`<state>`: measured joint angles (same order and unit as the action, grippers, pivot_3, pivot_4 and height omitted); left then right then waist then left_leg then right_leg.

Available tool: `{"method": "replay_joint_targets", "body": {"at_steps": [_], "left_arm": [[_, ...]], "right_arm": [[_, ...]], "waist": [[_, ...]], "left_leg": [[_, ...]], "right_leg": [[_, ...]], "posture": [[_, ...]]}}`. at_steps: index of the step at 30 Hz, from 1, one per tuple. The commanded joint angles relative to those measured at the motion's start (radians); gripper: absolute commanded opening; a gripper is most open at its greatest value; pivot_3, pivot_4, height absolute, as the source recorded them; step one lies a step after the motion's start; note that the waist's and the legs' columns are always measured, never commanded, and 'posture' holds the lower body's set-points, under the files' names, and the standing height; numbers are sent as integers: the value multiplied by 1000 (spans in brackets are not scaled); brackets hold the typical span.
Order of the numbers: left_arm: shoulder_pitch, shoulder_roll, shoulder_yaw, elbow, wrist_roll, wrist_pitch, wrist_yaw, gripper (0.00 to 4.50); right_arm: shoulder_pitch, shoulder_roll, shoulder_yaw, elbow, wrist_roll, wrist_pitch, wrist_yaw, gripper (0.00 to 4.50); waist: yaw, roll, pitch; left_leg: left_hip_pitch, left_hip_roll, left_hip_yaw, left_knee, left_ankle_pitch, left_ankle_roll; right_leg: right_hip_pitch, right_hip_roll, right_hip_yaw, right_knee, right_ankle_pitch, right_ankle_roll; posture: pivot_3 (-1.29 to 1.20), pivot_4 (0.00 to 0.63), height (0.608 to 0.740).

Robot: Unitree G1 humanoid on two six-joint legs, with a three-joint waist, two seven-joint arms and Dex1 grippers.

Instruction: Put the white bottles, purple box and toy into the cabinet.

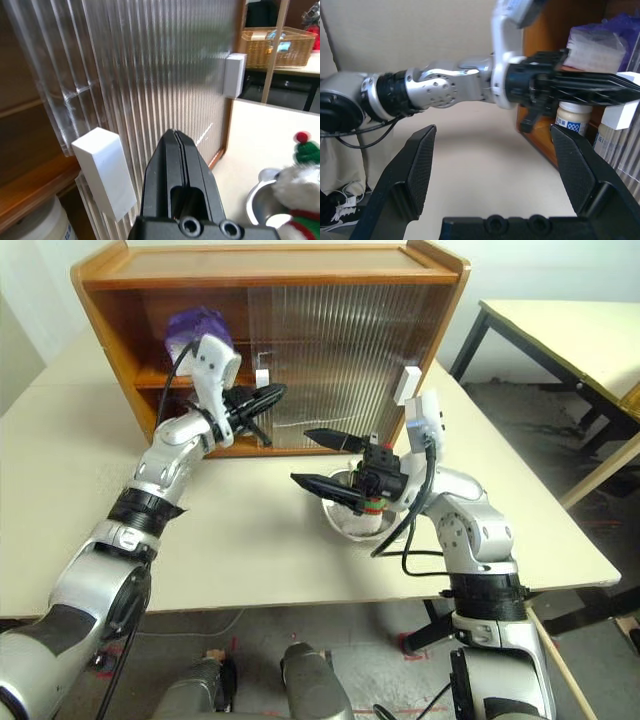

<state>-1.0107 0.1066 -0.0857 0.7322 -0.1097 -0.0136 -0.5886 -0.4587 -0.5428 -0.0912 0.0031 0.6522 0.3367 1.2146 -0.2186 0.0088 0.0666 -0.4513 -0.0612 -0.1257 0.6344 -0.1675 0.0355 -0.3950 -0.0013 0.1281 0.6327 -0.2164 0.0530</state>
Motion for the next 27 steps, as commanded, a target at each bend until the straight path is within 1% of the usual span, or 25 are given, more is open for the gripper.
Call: {"method": "replay_joint_targets", "body": {"at_steps": [1, 6, 8, 11, 13, 16, 20, 27], "left_arm": [[-59, -4, 5, 117, 35, -36, 27, 37], [-103, -12, 5, 206, 60, -35, 65, 37], [-109, -12, 10, 215, 67, -21, 98, 37], [-114, -7, 19, 218, 72, -4, 123, 37], [-112, 2, 24, 214, 73, 9, 133, 37], [-102, 16, 28, 200, 72, 23, 138, 37], [-76, 33, 46, 154, 60, 45, 161, 37], [-21, 53, 61, 45, 58, 102, 184, 37]], "right_arm": [[5, -3, 4, -22, 1, 11, -5, 4500], [8, -1, 3, -29, 1, 11, -12, 4500], [9, -2, 3, -30, 2, 11, -13, 4500], [8, -2, 3, -30, 1, 10, -12, 4500], [5, 0, 5, -27, 1, 10, -11, 4500], [2, 2, 7, -24, -1, 9, -10, 4500], [-2, 3, 9, -19, -2, 7, -8, 4500], [-5, 5, 10, -14, -3, 6, -3, 4500]], "waist": [[-2, 0, 0], [-13, 0, 0], [-18, 0, 0], [-25, 0, 0], [-30, 0, 0], [-41, 0, 0], [-53, 0, 0], [-62, 0, 0]], "left_leg": [[0, 0, 0, 0, 0, 0], [-1, 0, 0, -1, 1, 1], [-1, 0, 0, -1, 2, 4], [-2, -1, 0, -1, 4, 10], [-2, -2, 0, -1, 4, 10], [-1, -3, 1, 0, 4, 9], [0, -3, 1, 0, 1, 3], [1, -3, 2, 0, 2, 2]], "right_leg": [[0, 0, 0, 0, 0, 0], [0, 1, 0, 0, -2, 4], [-1, 3, 0, -1, -5, 8], [0, 4, -1, -1, -6, 10], [0, 3, -1, -1, -6, 11], [0, 3, -1, -1, -6, 12], [0, 3, -1, -1, -6, 12], [0, 4, -1, -1, -6, 12]], "posture": [[-346, 57, 740], [-348, 57, 740], [-348, 57, 740], [-342, 60, 740], [-340, 60, 740], [-340, 60, 740], [-331, 62, 740], [-326, 68, 740]]}}
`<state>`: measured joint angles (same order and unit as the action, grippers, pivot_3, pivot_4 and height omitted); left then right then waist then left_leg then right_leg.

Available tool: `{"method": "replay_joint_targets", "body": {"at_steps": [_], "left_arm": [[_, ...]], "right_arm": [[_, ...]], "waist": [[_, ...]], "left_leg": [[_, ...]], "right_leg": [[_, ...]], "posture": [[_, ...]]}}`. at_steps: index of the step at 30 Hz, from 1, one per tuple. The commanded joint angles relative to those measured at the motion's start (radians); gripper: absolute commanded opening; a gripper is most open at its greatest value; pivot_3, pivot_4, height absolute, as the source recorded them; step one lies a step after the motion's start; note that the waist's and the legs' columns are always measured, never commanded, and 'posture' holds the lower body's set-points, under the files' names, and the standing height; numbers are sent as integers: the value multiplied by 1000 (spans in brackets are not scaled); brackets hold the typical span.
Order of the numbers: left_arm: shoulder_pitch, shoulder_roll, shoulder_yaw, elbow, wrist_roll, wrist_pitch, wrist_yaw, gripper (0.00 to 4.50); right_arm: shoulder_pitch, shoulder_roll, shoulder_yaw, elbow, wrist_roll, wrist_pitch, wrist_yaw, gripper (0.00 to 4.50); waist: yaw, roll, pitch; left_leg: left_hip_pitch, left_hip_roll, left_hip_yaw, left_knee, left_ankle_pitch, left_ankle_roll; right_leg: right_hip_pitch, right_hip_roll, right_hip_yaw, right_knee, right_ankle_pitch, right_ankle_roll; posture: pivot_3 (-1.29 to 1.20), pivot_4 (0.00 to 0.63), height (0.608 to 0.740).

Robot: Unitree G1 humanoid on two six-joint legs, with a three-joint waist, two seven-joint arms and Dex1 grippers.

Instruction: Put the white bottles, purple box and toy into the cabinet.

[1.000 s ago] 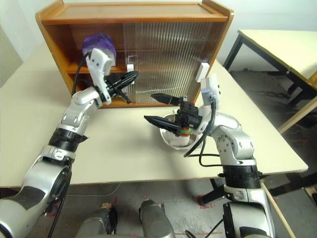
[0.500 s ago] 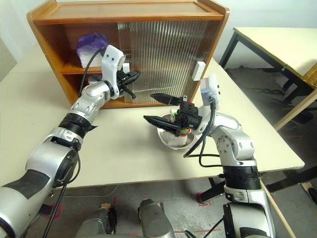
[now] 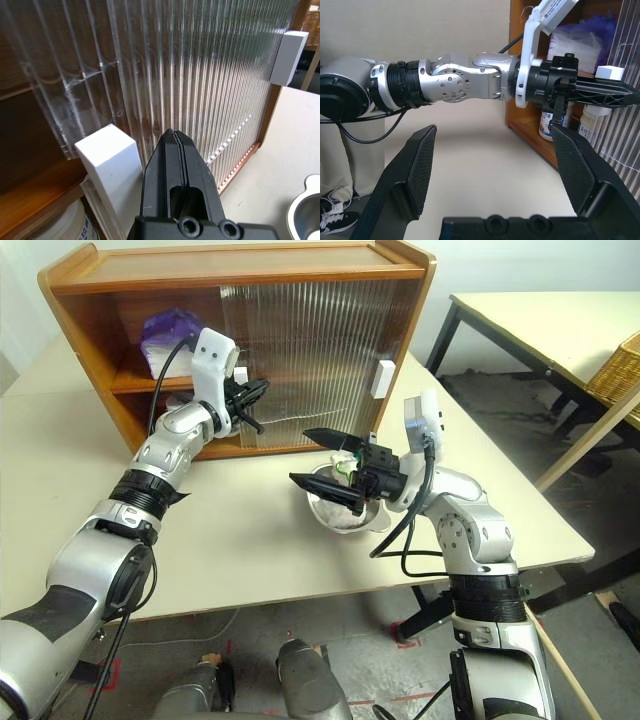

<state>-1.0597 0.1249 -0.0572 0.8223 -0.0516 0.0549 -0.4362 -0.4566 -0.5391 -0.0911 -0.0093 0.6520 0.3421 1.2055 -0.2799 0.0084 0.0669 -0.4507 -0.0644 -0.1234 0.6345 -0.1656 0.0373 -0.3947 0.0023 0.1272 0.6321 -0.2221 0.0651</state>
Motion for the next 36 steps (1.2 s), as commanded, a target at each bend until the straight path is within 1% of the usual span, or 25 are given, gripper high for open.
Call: {"method": "replay_joint_targets", "body": {"at_steps": [1, 14, 22, 28, 36], "left_arm": [[39, 40, 36, -67, -1, 46, 38, 37], [161, 116, 60, -291, -8, 169, 78, 37], [241, 173, 83, -422, -16, 232, 87, 37], [335, 241, 108, -537, -21, 275, 83, 37], [483, 324, 177, -671, -36, 313, 92, 37]], "right_arm": [[-7, 1, 10, -2, -3, 0, 6, 4500], [-13, 11, 16, 6, -8, -3, 13, 4500], [-11, 6, 14, 8, -10, -3, 21, 4500], [-18, 5, 16, 22, -13, -6, 31, 4500], [-32, 20, 29, 40, -18, -12, 41, 4500]], "waist": [[-2, 0, 0], [5, 0, 0], [16, 0, 0], [22, 0, 0], [40, 1, -1]], "left_leg": [[0, 0, 0, 0, 0, 0], [1, 0, 0, -1, 1, -1], [1, 1, -1, -4, 0, -3], [2, 3, -2, -7, 0, -6], [3, 4, -4, -9, 0, -9]], "right_leg": [[0, 0, 0, 0, 0, 0], [0, 0, 3, 0, 1, -2], [-2, -1, 6, 0, 5, -8], [-3, 1, 4, 0, 6, -10], [-4, 1, 3, 0, 7, -14]], "posture": [[-326, 69, 740], [-307, 67, 740], [-308, 67, 740], [-290, 62, 740], [-262, 59, 740]]}}
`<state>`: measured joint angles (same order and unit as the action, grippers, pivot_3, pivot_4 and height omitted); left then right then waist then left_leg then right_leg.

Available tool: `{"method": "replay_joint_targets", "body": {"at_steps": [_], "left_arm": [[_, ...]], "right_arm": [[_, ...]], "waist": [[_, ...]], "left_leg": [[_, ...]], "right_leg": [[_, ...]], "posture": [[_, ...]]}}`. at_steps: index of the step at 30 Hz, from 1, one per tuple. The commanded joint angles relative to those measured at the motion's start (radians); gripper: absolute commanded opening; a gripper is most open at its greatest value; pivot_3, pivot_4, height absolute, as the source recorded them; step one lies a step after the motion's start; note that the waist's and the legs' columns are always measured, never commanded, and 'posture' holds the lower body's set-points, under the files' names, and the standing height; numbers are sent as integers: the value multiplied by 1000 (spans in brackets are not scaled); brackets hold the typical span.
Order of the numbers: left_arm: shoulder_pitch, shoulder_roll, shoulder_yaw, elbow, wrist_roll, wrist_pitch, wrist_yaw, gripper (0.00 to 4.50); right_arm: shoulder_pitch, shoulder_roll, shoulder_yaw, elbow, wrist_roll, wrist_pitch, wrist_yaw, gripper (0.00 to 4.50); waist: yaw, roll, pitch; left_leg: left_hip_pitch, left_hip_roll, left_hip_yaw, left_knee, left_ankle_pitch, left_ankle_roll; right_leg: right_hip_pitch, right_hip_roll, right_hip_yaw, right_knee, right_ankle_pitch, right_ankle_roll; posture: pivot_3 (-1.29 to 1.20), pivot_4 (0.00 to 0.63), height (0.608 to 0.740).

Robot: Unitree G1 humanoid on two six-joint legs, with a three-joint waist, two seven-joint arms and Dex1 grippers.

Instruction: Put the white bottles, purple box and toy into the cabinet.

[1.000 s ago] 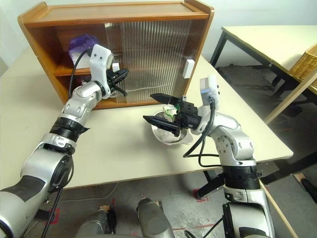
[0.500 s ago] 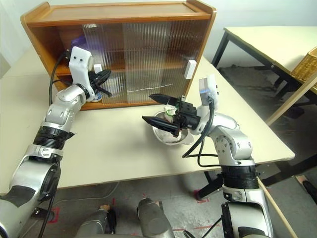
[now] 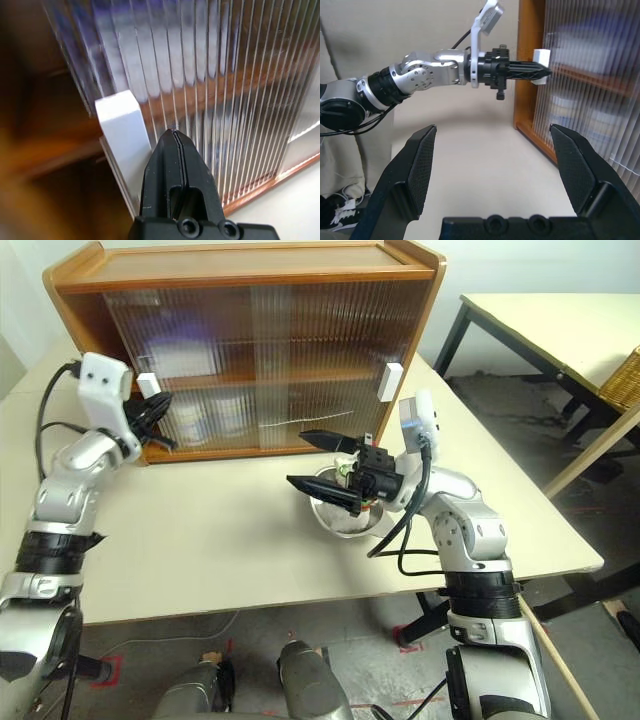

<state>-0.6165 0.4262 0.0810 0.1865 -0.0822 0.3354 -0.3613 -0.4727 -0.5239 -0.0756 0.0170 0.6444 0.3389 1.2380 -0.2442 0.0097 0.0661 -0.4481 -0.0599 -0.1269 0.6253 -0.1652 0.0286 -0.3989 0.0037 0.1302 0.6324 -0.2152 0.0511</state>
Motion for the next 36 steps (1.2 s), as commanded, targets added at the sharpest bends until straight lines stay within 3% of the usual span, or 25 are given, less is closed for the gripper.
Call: {"method": "replay_joint_targets", "body": {"at_steps": [1, 4, 12, 18, 21, 24, 27, 30, 32, 36], "left_arm": [[49, 27, 45, -46, -7, 39, 19, 37], [71, 46, 68, -63, -12, 48, 24, 37], [95, 81, 110, -84, -23, 50, 30, 37], [122, 67, 91, -133, -115, -17, -105, 37], [168, 52, 109, -191, -232, -40, -229, 625], [222, 93, 117, -214, -246, -72, -290, 1653], [343, 140, 178, -291, -412, -74, -484, 2789], [421, 169, 232, -326, -521, -73, -597, 3834], [450, 182, 265, -321, -553, -82, -628, 4498], [530, 214, 289, -311, -526, -106, -644, 4500]], "right_arm": [[-18, 5, 14, 16, -11, -9, 10, 4500], [-28, 7, 20, 30, -12, -13, 17, 4500], [-53, 24, 32, 60, -23, -21, 35, 4500], [-54, 23, 27, 65, -28, -22, 40, 4500], [-62, 9, 14, 80, -35, -26, 41, 4500], [-68, -7, -1, 99, -39, -27, 36, 4500], [-94, -48, -46, 186, -41, -31, 22, 4500], [-140, -84, -74, 285, -68, -76, 19, 3839], [-180, -105, -93, 359, -95, -119, 9, 3095], [-228, -133, -102, 468, -159, -197, -25, 1581]], "waist": [[10, 0, 0], [32, 0, 0], [73, 0, 0], [96, 0, 0], [102, 0, 0], [103, 0, 0], [97, 0, -1], [98, 0, -1], [100, 0, -1], [100, 2, -3]], "left_leg": [[0, 0, 0, 0, 0, 0], [-1, 0, -1, 0, 0, -2], [-1, 1, -2, -3, 2, -5], [-3, 2, -2, -4, 2, -6], [-4, 2, -2, -4, 1, -6], [-4, 3, -2, -4, 1, -7], [-4, 6, -2, -4, 0, -8], [-4, 8, -2, -5, -1, -11], [-4, 11, -2, -8, -1, -12], [0, 13, -2, -17, 0, -13]], "right_leg": [[0, 0, 0, 0, 0, -1], [-1, -1, 0, 0, 6, -11], [-4, -1, -1, 0, 8, -14], [-6, -1, -2, 0, 7, -16], [-7, -1, -3, 0, 6, -16], [-7, 0, -3, 1, 6, -16], [-8, 1, -3, 1, 7, -18], [-10, 2, -4, 2, 7, -21], [-11, 2, -4, 2, 8, -25], [-16, 1, -5, 2, 10, -32]], "posture": [[-262, 59, 740], [-244, 61, 740], [-227, 61, 740], [-230, 60, 740], [-232, 59, 740], [-238, 63, 740], [-237, 65, 740], [-233, 69, 740], [-236, 69, 740], [-251, 74, 740]]}}
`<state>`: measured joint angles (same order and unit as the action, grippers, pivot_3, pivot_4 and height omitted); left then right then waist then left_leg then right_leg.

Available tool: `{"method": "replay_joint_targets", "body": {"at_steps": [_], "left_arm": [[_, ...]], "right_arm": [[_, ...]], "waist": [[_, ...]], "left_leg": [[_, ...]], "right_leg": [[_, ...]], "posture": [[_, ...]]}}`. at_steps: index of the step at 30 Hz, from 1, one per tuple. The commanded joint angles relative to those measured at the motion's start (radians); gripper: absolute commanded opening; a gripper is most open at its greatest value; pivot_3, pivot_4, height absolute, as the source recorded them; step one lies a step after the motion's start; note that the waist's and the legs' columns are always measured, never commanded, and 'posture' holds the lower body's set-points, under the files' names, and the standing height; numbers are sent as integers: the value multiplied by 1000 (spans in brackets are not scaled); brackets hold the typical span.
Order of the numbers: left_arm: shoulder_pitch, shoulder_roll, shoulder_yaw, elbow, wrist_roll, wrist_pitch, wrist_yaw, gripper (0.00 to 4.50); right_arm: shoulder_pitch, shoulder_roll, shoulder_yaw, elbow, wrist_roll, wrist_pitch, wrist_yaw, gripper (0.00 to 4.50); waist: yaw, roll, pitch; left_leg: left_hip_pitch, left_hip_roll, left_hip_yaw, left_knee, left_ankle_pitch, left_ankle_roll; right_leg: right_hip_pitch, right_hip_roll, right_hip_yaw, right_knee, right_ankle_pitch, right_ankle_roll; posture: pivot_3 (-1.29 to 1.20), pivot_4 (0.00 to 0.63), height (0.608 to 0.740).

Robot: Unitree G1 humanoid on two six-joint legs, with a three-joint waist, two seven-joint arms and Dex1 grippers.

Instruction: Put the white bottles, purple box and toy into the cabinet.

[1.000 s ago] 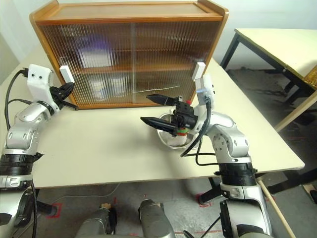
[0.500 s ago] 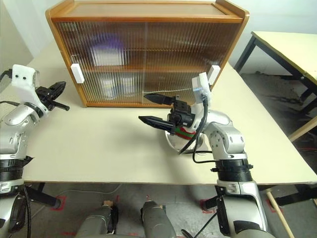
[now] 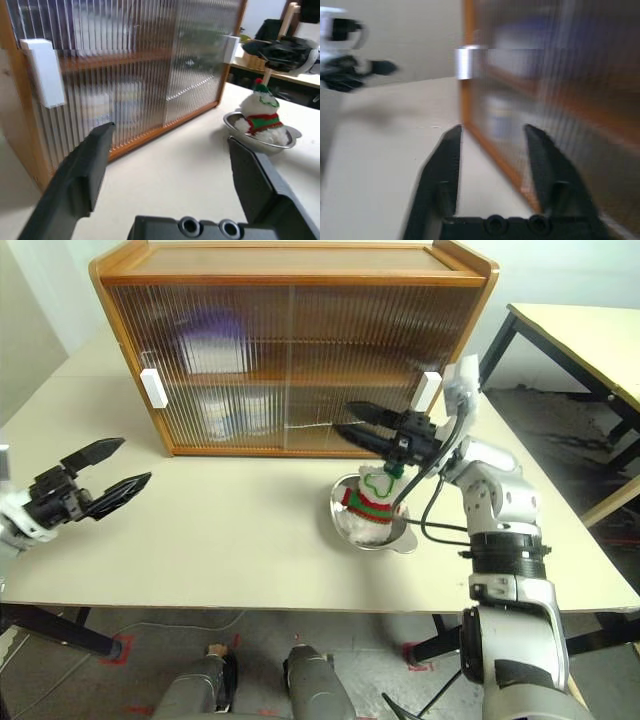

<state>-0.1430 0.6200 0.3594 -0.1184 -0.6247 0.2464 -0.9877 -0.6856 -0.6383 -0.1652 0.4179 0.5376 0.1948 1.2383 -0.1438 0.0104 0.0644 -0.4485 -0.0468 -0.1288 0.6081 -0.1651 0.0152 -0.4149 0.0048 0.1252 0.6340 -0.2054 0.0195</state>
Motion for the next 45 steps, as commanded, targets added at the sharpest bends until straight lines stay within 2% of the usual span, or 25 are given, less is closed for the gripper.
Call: {"method": "replay_joint_targets", "body": {"at_steps": [1, 4, 5, 9, 14, 24, 29, 41, 45], "left_arm": [[84, 25, 10, -10, 27, -23, -21, 4500], [146, 11, 1, -9, 39, -76, -40, 4500], [159, 5, -7, -7, 47, -97, -47, 4500], [170, 7, -84, 20, 159, -223, -72, 4500], [124, -12, -138, 53, 169, -251, -76, 4500], [86, -5, -167, 108, 164, -289, -118, 4500], [74, 2, -193, 130, 177, -288, -142, 4500], [78, -65, -218, 161, 165, -316, -123, 4500], [58, -118, -203, 147, 106, -342, -121, 4500]], "right_arm": [[-23, -23, -15, 88, -68, -73, -39, 1210], [-34, -33, -26, 135, -96, -113, -76, 71], [-36, -34, -32, 145, -98, -123, -81, 27], [-22, -61, -49, 179, -129, -149, -142, 27], [-42, -91, -70, 242, -179, -211, -232, 27], [-22, -149, -99, 280, -213, -262, -305, 27], [-59, -141, -88, 323, -284, -347, -423, 27], [-97, -95, -45, 339, -315, -366, -398, 27], [-111, -88, -33, 360, -332, -364, -406, 27]], "waist": [[-3, 2, -2], [-8, 3, -3], [-9, 3, -3], [-6, 4, -3], [-2, 4, -3], [-15, 7, -5], [-26, 9, -6], [-53, 11, -8], [-53, 11, -8]], "left_leg": [[0, 0, 0, -1, 0, 0], [-1, 2, 0, -2, 0, 0], [-1, 3, 0, -2, 0, 0], [-1, 5, 0, -2, 0, -1], [-2, 6, 0, -2, 0, -2], [-2, 10, 2, -2, 0, -2], [-2, 11, 3, -2, 0, -2], [-1, 15, 5, -1, 0, -1], [-1, 16, 6, -1, 1, -1]], "right_leg": [[1, 0, 0, 1, 0, 0], [0, 2, 0, 2, 0, 0], [-1, 3, -1, 3, 0, 0], [-1, 4, -1, 3, -1, -2], [-1, 3, -1, 3, -1, -2], [-1, 5, -2, 3, -2, -2], [0, 5, -2, 3, -2, -1], [1, 8, -2, 3, -2, 0], [1, 9, -2, 3, -2, 0]], "posture": [[-245, 75, 740], [-233, 80, 740], [-228, 81, 740], [-213, 82, 740], [-234, 79, 740], [-261, 69, 740], [-266, 64, 740], [-255, 59, 740], [-252, 60, 740]]}}
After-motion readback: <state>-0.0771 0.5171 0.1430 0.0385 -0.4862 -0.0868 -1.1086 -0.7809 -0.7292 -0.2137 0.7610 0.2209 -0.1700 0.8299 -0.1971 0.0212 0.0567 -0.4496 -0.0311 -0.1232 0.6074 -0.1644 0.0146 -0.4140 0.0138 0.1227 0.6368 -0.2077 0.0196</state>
